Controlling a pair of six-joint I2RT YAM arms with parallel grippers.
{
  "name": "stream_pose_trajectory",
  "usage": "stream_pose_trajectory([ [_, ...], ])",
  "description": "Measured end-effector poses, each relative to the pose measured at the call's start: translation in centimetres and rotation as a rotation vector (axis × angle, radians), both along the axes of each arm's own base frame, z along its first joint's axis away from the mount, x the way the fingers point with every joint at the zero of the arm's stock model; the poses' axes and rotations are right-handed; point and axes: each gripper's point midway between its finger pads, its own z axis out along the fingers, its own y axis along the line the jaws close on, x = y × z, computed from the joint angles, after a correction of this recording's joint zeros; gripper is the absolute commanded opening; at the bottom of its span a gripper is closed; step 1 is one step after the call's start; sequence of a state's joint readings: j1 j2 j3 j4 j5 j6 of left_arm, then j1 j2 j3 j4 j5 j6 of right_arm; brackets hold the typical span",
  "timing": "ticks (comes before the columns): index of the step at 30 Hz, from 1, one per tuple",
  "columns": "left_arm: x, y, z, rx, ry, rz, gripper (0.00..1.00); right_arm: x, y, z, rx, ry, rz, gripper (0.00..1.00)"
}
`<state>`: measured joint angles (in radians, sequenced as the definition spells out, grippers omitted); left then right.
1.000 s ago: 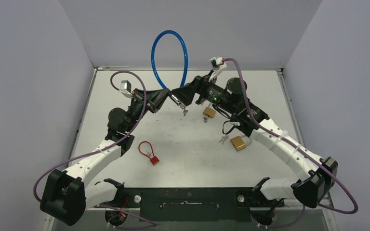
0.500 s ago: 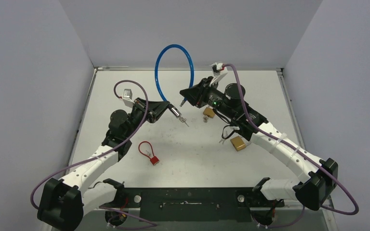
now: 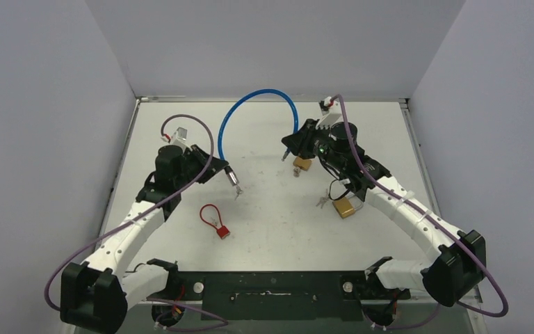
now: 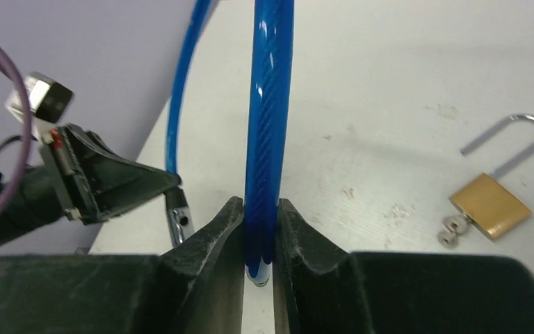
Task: Unlock with the key
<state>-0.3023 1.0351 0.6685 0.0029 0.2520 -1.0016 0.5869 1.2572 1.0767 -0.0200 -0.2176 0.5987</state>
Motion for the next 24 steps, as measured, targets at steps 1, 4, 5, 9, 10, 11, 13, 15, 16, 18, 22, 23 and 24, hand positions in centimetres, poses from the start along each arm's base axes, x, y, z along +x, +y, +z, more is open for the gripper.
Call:
stream_pose_trajectory([
  [1, 0.6, 0.6, -0.3, 0.049, 0.008, 0.004, 0.00, 0.2, -0.7, -1.0, -0.014, 0.024, -0.012, 0.00],
  [4, 2.6, 2.3, -1.6, 0.180, 0.041, -0.001, 0.00, 0.7, -2.2, -4.2, -0.065, 0.110, -0.031, 0.00],
  [5, 3.1, 2.8, -2.4, 0.221, 0.062, -0.006, 0.00, 0.9, -2.5, -5.3, -0.079, 0.139, -0.030, 0.00],
  [9, 5.0, 4.7, -5.7, 0.346, 0.153, -0.020, 0.00, 2.3, -4.2, -9.8, -0.133, 0.264, -0.032, 0.04],
  [10, 5.4, 5.2, -6.8, 0.373, 0.180, -0.024, 0.00, 2.8, -4.9, -11.1, -0.146, 0.297, -0.034, 0.04],
  [11, 5.7, 5.5, -7.6, 0.391, 0.201, -0.026, 0.00, 3.4, -5.8, -12.5, -0.164, 0.333, -0.037, 0.04],
  [13, 6.4, 5.7, -9.3, 0.416, 0.239, -0.042, 0.00, 4.9, -8.1, -15.6, -0.213, 0.415, -0.058, 0.05],
  [15, 7.4, 5.4, -10.6, 0.424, 0.260, -0.059, 0.00, 6.5, -10.1, -18.2, -0.259, 0.476, -0.076, 0.05],
  [16, 7.8, 5.2, -11.1, 0.423, 0.265, -0.067, 0.00, 7.1, -10.9, -19.1, -0.275, 0.494, -0.083, 0.06],
  [18, 8.9, 4.7, -12.4, 0.416, 0.274, -0.090, 0.00, 8.6, -12.6, -20.9, -0.306, 0.532, -0.105, 0.08],
  [22, 11.3, 2.9, -14.7, 0.417, 0.267, -0.137, 0.00, 9.7, -15.4, -24.0, -0.355, 0.586, -0.146, 0.14],
  [23, 11.7, 2.3, -15.3, 0.421, 0.267, -0.152, 0.00, 9.8, -15.9, -24.6, -0.369, 0.600, -0.155, 0.16],
  [24, 12.1, 1.8, -15.6, 0.425, 0.265, -0.164, 0.00, 9.9, -16.2, -25.1, -0.383, 0.610, -0.164, 0.18],
])
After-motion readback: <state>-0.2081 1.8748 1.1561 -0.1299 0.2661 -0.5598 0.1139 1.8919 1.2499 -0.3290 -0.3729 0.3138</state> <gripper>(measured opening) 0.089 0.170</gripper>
